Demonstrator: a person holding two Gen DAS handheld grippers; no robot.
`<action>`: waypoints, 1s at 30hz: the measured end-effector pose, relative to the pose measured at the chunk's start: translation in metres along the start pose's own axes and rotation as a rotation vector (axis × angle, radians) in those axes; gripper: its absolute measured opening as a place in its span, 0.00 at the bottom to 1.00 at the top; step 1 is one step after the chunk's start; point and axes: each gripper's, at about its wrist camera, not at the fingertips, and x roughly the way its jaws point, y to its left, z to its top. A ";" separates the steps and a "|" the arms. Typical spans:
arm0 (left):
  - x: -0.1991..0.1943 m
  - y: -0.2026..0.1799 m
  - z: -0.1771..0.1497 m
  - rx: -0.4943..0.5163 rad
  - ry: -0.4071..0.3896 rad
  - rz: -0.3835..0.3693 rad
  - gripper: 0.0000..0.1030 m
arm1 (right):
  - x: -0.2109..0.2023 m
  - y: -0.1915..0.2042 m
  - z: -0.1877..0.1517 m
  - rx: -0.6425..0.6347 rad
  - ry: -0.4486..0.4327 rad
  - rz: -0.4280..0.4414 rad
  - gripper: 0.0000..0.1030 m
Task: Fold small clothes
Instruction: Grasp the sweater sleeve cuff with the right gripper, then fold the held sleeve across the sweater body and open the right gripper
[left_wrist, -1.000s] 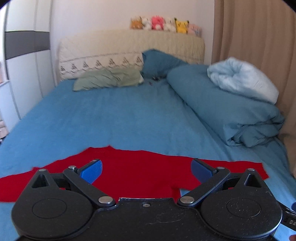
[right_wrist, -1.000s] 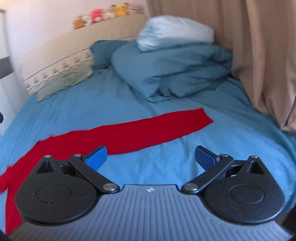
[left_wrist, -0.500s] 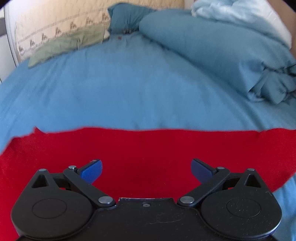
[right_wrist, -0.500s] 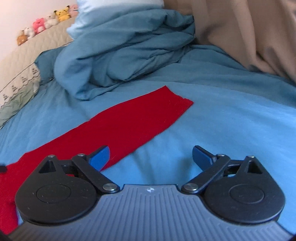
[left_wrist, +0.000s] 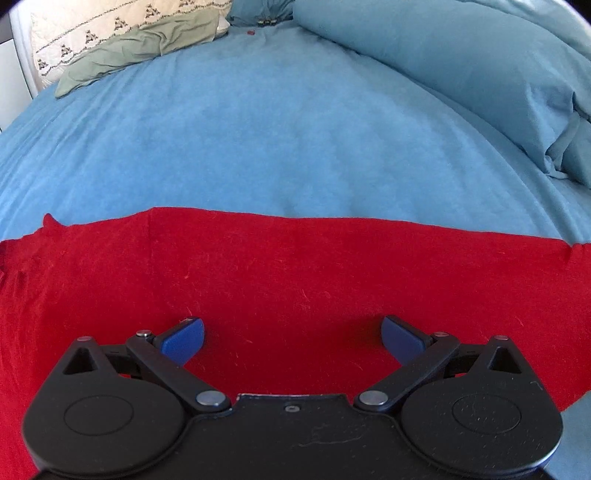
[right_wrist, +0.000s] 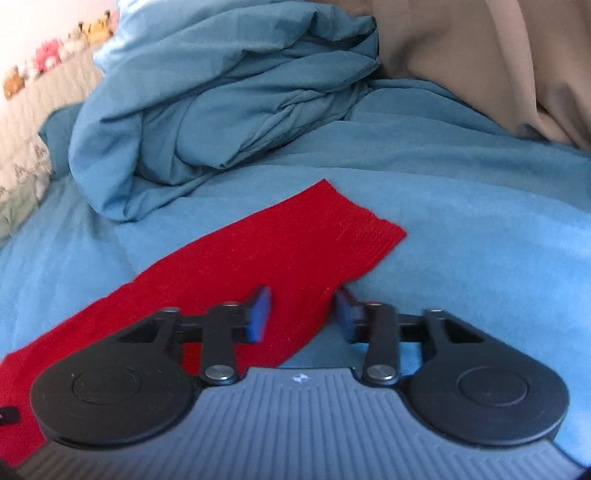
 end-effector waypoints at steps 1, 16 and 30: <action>0.000 -0.002 0.004 0.002 0.013 -0.002 1.00 | 0.001 0.002 0.004 -0.011 0.015 -0.002 0.32; -0.114 0.153 0.034 -0.092 -0.094 0.107 1.00 | -0.128 0.199 0.059 -0.219 -0.087 0.424 0.21; -0.131 0.351 -0.081 -0.314 0.007 0.177 1.00 | -0.160 0.432 -0.237 -0.866 0.178 0.762 0.21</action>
